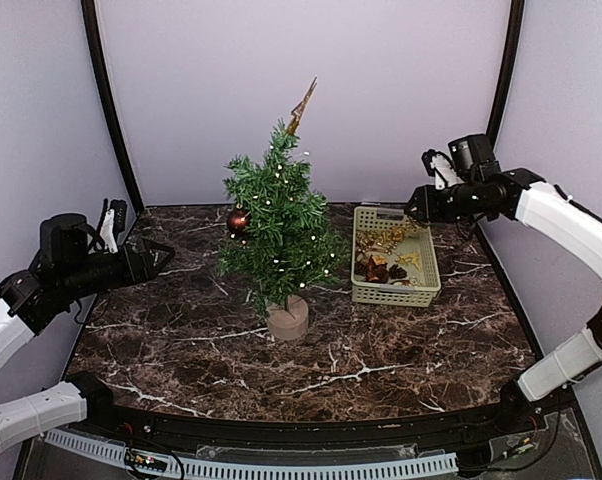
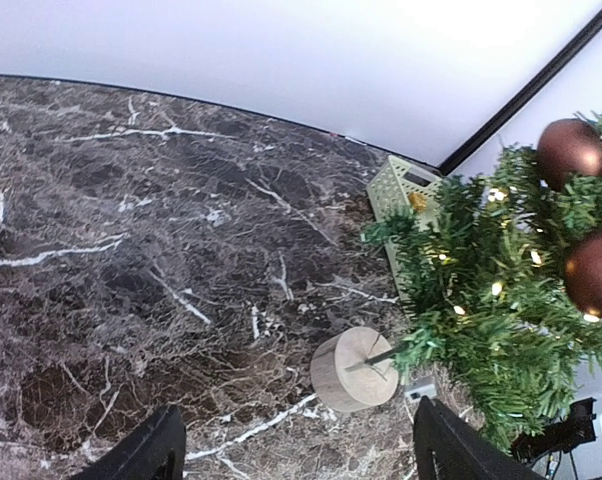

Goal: Decorate the small christmas tree
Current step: Pick up the ornament ball from the bin, then pick up the ornament pick.

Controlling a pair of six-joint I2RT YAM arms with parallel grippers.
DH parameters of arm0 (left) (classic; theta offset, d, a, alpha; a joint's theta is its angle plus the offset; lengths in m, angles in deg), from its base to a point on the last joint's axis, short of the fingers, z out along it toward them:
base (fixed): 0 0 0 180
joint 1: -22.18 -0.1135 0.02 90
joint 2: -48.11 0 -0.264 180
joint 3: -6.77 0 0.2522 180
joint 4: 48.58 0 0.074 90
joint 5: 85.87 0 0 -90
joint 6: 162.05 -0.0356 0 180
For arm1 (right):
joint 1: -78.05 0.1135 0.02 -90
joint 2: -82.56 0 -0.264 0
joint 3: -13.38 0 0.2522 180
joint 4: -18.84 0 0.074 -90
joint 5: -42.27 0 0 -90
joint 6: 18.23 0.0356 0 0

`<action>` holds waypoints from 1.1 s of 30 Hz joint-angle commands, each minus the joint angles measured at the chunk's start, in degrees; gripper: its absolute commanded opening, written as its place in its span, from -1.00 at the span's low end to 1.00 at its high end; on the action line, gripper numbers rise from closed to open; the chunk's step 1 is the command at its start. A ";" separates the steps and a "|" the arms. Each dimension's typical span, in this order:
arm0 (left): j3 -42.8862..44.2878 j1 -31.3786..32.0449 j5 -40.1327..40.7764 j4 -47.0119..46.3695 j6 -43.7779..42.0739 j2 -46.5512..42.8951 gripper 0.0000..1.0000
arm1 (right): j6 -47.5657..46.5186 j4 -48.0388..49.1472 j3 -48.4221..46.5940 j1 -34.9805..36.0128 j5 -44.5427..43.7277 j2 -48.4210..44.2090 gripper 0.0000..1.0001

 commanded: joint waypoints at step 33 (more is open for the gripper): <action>-2.55 -0.46 -12.14 -6.46 -1.31 -7.27 0.58 | 1.88 11.36 6.72 0.16 7.62 -4.53 -0.20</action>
